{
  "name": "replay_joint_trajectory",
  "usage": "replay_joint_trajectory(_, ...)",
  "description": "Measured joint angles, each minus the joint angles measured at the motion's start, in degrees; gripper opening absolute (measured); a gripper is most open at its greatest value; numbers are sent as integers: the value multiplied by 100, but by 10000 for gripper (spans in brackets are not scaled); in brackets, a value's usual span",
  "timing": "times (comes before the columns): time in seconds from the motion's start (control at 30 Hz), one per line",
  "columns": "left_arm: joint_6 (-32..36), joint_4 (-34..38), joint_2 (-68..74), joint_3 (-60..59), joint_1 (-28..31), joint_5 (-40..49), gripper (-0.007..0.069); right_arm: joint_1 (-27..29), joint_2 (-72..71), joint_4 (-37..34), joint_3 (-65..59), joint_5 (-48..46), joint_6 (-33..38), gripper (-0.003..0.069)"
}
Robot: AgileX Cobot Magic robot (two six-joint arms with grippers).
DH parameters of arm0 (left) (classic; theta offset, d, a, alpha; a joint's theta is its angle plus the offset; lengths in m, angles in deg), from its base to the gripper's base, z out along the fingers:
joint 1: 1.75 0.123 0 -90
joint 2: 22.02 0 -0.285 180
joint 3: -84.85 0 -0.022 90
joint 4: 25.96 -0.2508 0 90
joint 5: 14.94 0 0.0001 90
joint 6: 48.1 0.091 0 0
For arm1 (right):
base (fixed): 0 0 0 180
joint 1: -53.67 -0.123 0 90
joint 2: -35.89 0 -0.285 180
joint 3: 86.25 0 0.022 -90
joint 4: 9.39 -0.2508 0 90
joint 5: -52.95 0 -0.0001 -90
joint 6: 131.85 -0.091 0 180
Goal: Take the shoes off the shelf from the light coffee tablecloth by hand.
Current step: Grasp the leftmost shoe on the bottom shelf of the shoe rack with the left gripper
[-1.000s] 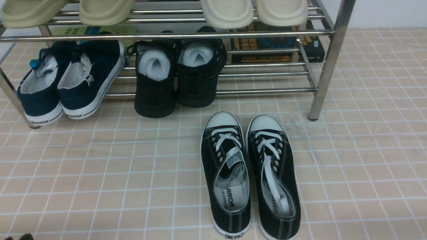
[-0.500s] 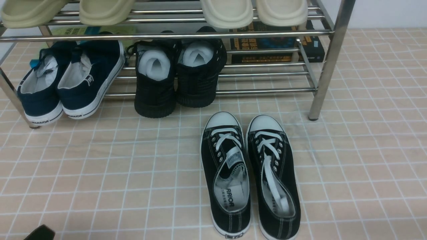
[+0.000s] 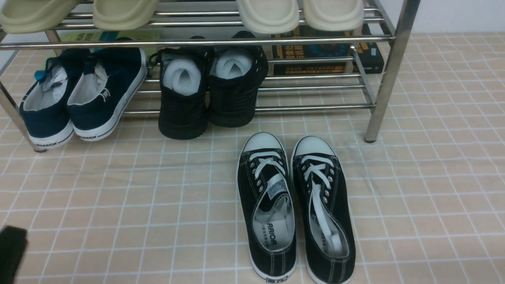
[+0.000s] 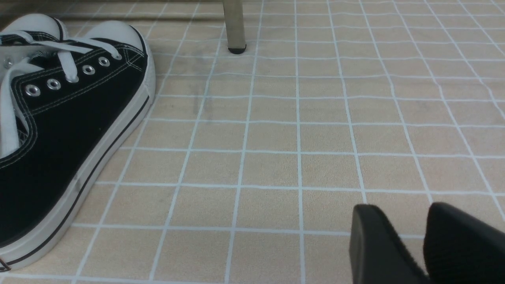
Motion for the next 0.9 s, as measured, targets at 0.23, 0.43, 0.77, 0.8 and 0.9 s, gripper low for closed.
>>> replay_joint_trajectory(0.23,2071,-682,825,1787,0,102,1,0,0,0,0,0,0,222)
replay_joint_trajectory(0.43,2517,-889,3048,2701,0,2150,1,0,0,0,0,0,0,227)
replay_joint_trajectory(0.77,1845,-4354,6259,5555,-12,4759,3,0,0,0,0,0,0,237)
replay_joint_trajectory(0.8,1520,-4833,6495,5899,-12,4785,8,0,0,0,0,0,0,237)
replay_joint_trajectory(0.9,1062,-5413,7027,6395,159,4790,12,0,0,0,0,0,0,237)
